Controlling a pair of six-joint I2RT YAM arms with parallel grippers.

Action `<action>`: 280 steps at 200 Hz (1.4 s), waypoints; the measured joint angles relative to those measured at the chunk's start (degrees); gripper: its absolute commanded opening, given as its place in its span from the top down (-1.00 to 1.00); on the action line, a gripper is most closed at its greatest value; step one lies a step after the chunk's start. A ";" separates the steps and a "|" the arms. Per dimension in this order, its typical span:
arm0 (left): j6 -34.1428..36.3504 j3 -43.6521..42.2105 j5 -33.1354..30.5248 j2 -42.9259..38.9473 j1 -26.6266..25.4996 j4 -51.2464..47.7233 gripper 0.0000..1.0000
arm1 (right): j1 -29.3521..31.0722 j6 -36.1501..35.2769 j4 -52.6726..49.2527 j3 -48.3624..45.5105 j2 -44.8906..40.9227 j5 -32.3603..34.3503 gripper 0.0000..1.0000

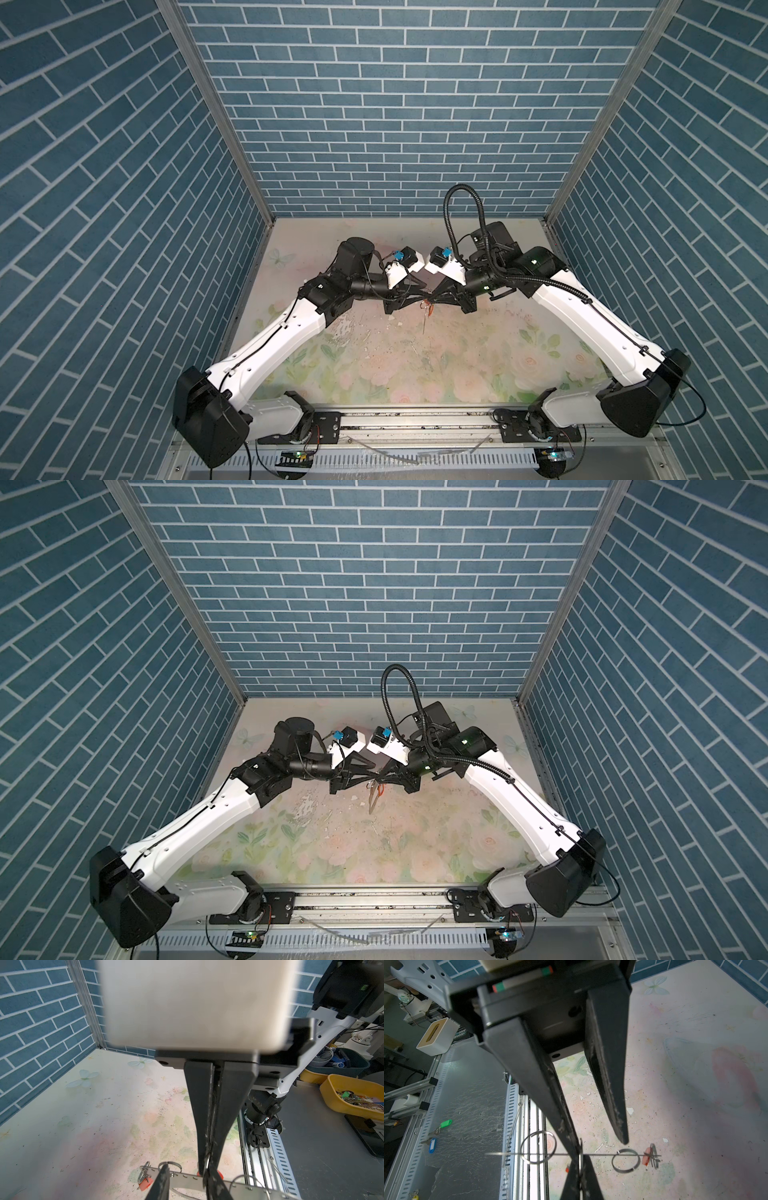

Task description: Put the keys on the keyring

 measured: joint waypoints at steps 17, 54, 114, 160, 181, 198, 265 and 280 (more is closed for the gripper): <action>0.00 0.02 0.48 0.24 0.00 0.24 0.38 | -0.02 -0.07 -0.17 0.00 0.00 -0.04 1.00; -0.11 0.04 1.68 0.92 -0.07 0.63 0.56 | -0.11 -0.28 -0.94 0.00 0.00 0.00 1.00; 0.00 -0.59 3.41 1.33 -0.81 2.32 1.00 | -0.70 -0.37 -1.09 0.00 0.00 0.59 1.00; -4.81 -9.35 2.67 -2.45 -0.83 16.28 1.00 | -0.26 2.14 3.30 -3.52 -2.51 1.36 0.89; -7.87 -12.72 2.36 -3.61 -1.03 22.75 1.00 | -0.09 5.77 8.76 -7.72 -5.90 1.92 0.70; -9.86 -14.25 1.60 -3.96 -1.14 26.67 1.00 | -0.09 9.16 14.10 -11.56 -9.07 2.73 0.67; -15.32 -18.08 -1.25 -4.70 -1.14 39.15 1.00 | -0.04 19.26 27.67 -19.54 -15.08 4.57 0.67; -16.11 -18.62 -1.66 -4.70 -1.14 41.05 1.00 | -0.04 20.33 29.29 -20.17 -15.06 4.70 0.77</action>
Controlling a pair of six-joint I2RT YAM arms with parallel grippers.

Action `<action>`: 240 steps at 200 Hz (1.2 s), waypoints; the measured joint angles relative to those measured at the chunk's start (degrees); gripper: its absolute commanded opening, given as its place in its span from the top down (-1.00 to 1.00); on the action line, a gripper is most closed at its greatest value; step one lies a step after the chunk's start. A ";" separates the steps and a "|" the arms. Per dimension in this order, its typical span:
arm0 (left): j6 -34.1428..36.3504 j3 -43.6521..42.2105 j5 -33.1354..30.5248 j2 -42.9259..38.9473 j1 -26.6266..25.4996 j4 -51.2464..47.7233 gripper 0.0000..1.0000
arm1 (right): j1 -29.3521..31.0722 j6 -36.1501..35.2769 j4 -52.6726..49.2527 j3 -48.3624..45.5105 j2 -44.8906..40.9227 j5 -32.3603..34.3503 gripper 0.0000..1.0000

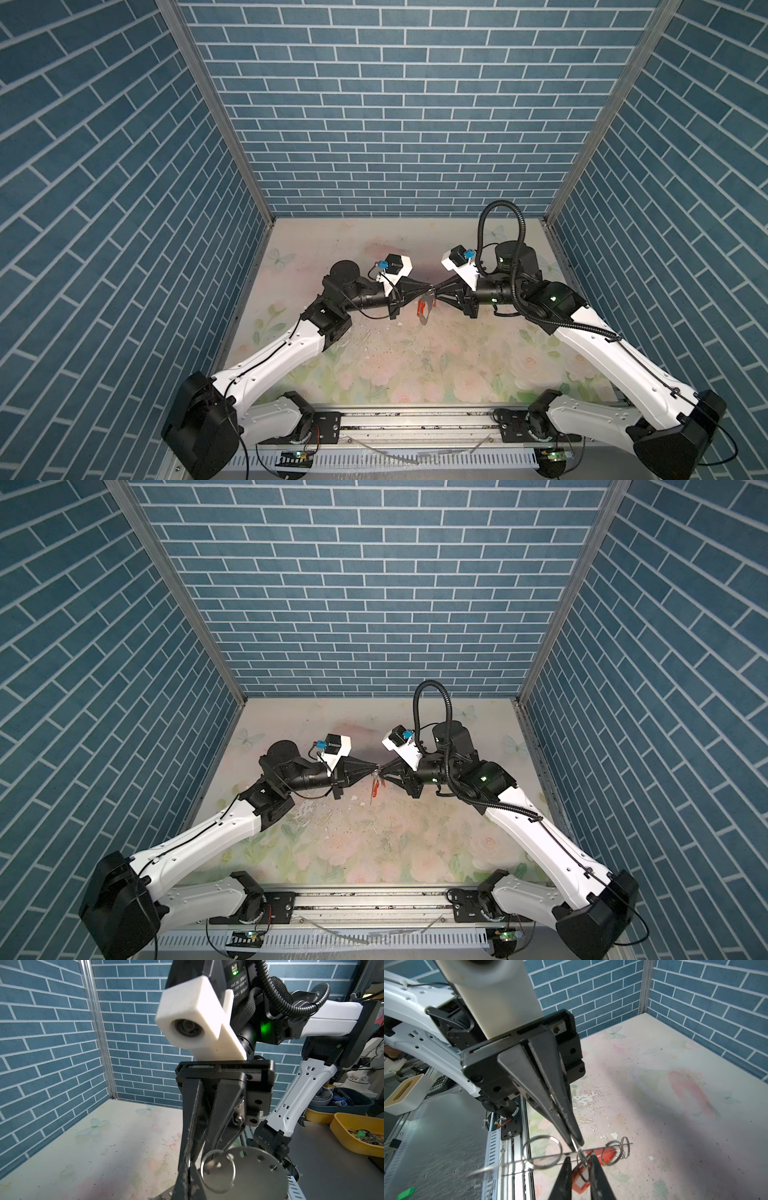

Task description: Put the keys on the keyring

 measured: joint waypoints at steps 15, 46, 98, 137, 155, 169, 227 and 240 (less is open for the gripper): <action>-0.68 -0.35 -0.22 0.00 0.00 1.42 1.00 | 0.00 1.03 1.38 -0.44 0.00 0.13 0.79; -2.25 -1.95 -0.87 0.00 0.13 5.73 1.00 | 0.07 2.14 3.13 -0.68 0.24 -0.26 0.80; -7.34 -4.59 -0.76 1.55 0.79 15.54 1.00 | 1.42 2.97 6.10 -0.68 2.34 -0.72 0.80; -11.76 -5.70 -0.07 4.68 1.14 24.46 1.00 | 2.75 3.65 7.43 -0.68 3.41 0.92 0.82; -13.53 -6.45 0.02 6.05 1.22 28.74 1.00 | 3.19 4.13 8.09 -0.68 3.54 1.90 0.84; -14.25 -6.73 -0.09 6.73 1.36 31.17 1.00 | 3.32 5.07 9.14 -1.01 3.48 2.32 0.84; -15.21 -6.82 -0.55 7.04 1.03 35.60 1.00 | 5.70 6.80 12.28 -2.64 1.51 4.94 0.53; -15.37 -6.97 -0.63 6.95 1.07 35.87 1.00 | 6.19 6.69 11.32 -2.89 0.44 6.36 0.50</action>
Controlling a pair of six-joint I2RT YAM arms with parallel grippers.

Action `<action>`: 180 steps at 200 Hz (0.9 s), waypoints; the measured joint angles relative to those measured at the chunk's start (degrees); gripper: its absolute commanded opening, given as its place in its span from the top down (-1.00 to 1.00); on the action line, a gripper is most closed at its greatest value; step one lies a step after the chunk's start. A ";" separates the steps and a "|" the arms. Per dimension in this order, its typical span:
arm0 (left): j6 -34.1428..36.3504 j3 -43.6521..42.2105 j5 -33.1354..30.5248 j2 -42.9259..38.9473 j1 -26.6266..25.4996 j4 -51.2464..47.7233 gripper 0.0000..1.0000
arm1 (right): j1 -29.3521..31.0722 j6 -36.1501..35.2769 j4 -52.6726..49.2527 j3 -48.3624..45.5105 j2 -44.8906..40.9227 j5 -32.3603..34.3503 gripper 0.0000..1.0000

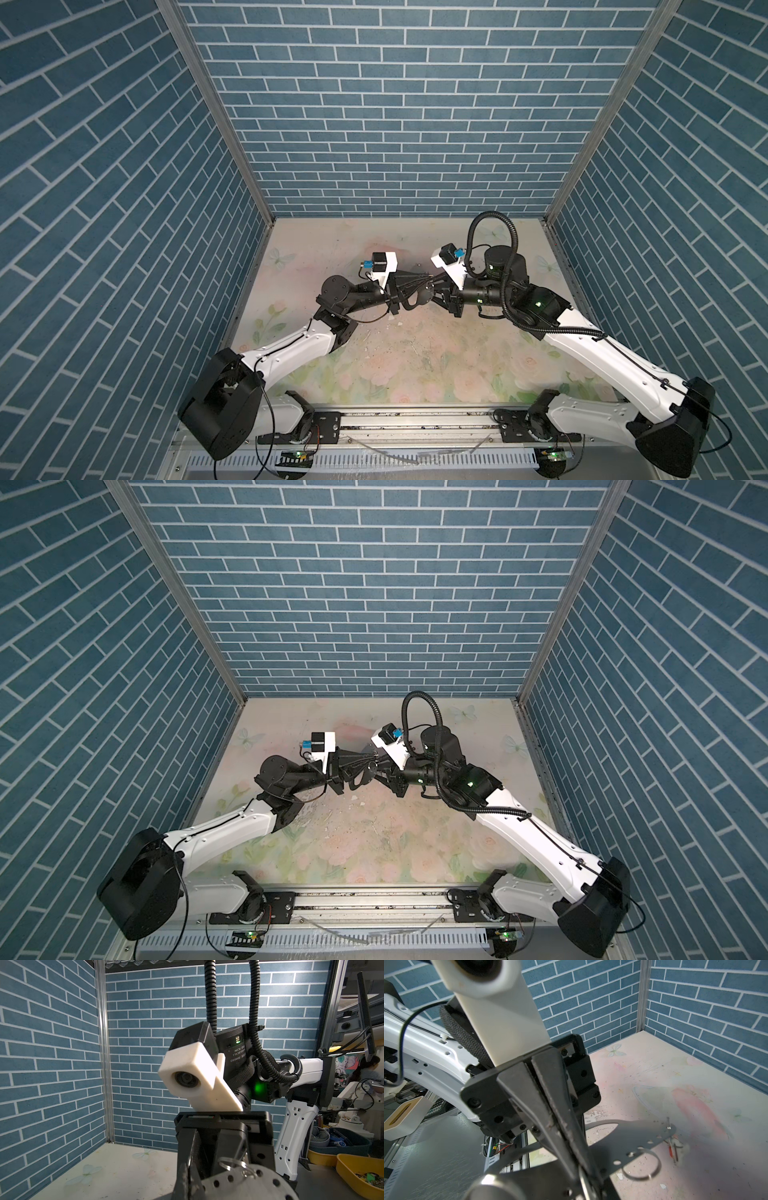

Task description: Put the keys on the keyring

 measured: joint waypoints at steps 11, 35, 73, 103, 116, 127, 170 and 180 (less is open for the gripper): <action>-0.63 -0.22 -0.11 0.00 0.42 0.52 1.00 | 0.20 -0.28 -0.83 -0.20 -1.25 1.18 0.47; -2.05 -0.52 -0.46 0.02 1.77 1.33 1.00 | 0.46 -1.40 -3.08 -0.57 -5.07 3.28 0.41; -4.59 -0.55 0.55 0.37 3.17 2.91 1.00 | 0.63 -3.23 -5.38 -0.57 -10.80 7.28 0.37; -7.63 0.04 3.43 2.43 4.26 4.94 1.00 | 0.63 -3.80 -5.99 -0.57 -12.76 10.67 0.39; -9.11 0.83 4.94 3.74 4.59 5.44 1.00 | 0.63 -4.37 -5.99 -0.55 -12.68 12.35 0.44; -10.34 1.73 6.03 4.79 4.74 6.14 1.00 | 0.63 -4.70 -6.12 -0.48 -12.26 13.46 0.50; -14.97 3.04 8.74 7.23 4.96 11.10 1.00 | 0.44 -5.92 -6.12 -0.09 -7.91 15.41 0.72; -15.67 3.04 9.20 7.58 4.98 11.80 1.00 | 0.28 -5.84 -6.05 0.07 -6.97 15.72 0.72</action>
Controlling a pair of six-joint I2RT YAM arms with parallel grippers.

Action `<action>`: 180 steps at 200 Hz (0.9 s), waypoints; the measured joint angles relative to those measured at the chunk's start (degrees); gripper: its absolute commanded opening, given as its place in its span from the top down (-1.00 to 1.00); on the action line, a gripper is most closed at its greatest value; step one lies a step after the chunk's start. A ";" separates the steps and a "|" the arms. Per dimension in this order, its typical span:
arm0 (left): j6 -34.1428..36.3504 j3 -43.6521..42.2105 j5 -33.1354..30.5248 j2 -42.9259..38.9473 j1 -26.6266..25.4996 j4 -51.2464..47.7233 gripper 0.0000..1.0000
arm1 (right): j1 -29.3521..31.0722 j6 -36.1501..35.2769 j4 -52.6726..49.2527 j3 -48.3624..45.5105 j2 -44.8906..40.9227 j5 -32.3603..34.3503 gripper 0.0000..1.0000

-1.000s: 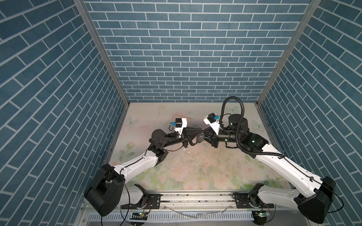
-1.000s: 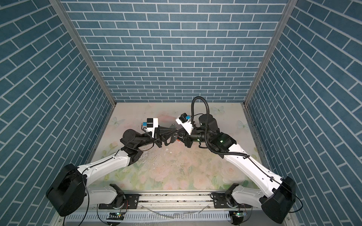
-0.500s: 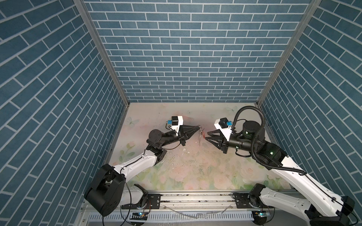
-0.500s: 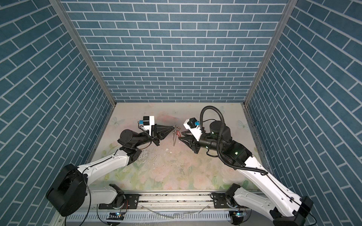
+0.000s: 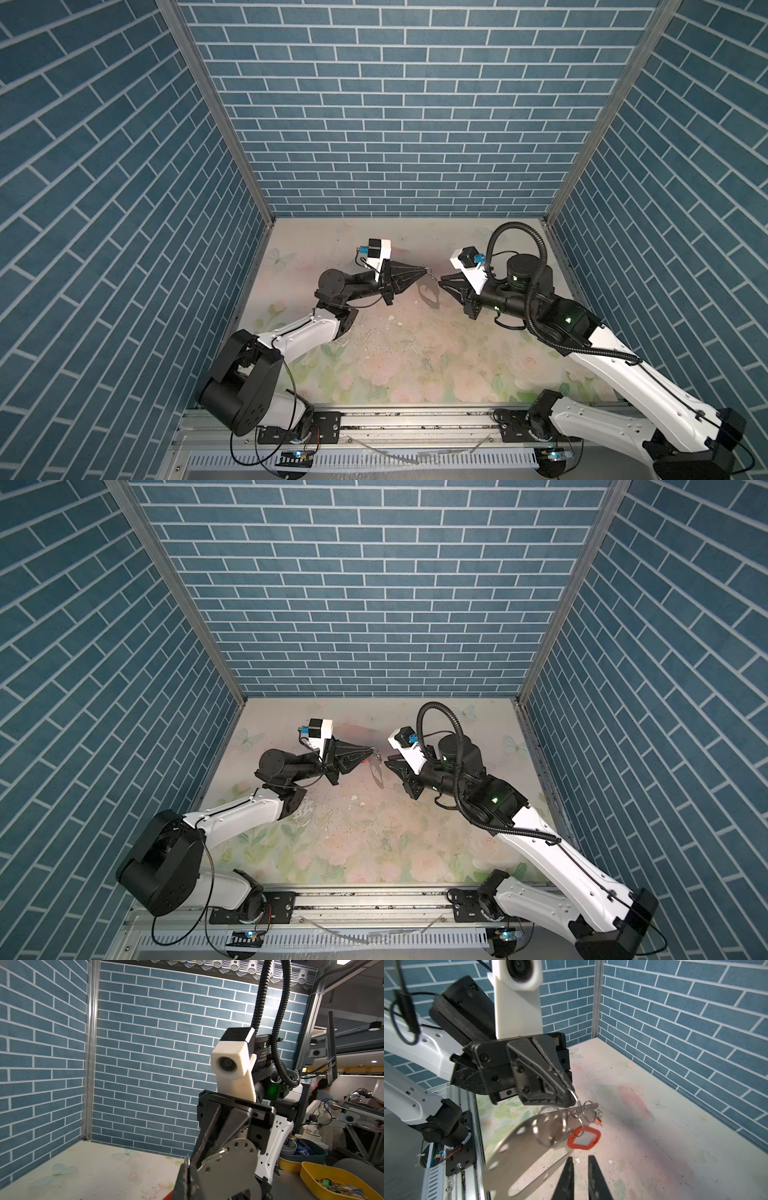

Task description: Put the keys on the keyring

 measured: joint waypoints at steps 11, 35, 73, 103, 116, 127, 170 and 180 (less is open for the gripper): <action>-0.72 0.04 0.37 0.26 0.00 0.44 1.00 | -0.15 0.02 0.44 0.09 0.79 0.28 0.72; -1.42 0.09 0.96 0.31 0.02 1.20 1.00 | -0.31 0.17 1.68 0.68 1.68 0.70 0.65; -1.99 0.09 1.46 0.31 0.02 1.77 1.00 | -0.35 0.59 3.78 0.92 1.79 -0.24 0.62; -2.03 0.09 1.64 0.31 0.02 2.10 1.00 | -0.37 0.59 3.85 2.03 2.12 -1.92 0.62; -2.03 0.09 1.66 0.31 0.02 2.16 1.00 | -0.42 0.61 3.98 2.38 2.34 -2.32 0.61; -2.03 0.09 1.70 0.31 0.04 2.25 1.00 | -0.44 0.61 4.00 2.38 2.36 -2.36 0.60; -2.03 0.09 1.88 0.26 0.09 2.43 1.00 | -0.48 1.18 4.02 2.38 1.79 -2.93 0.59; -2.01 0.09 1.86 0.26 0.09 2.43 1.00 | -0.48 1.22 4.04 2.38 1.46 -3.34 0.58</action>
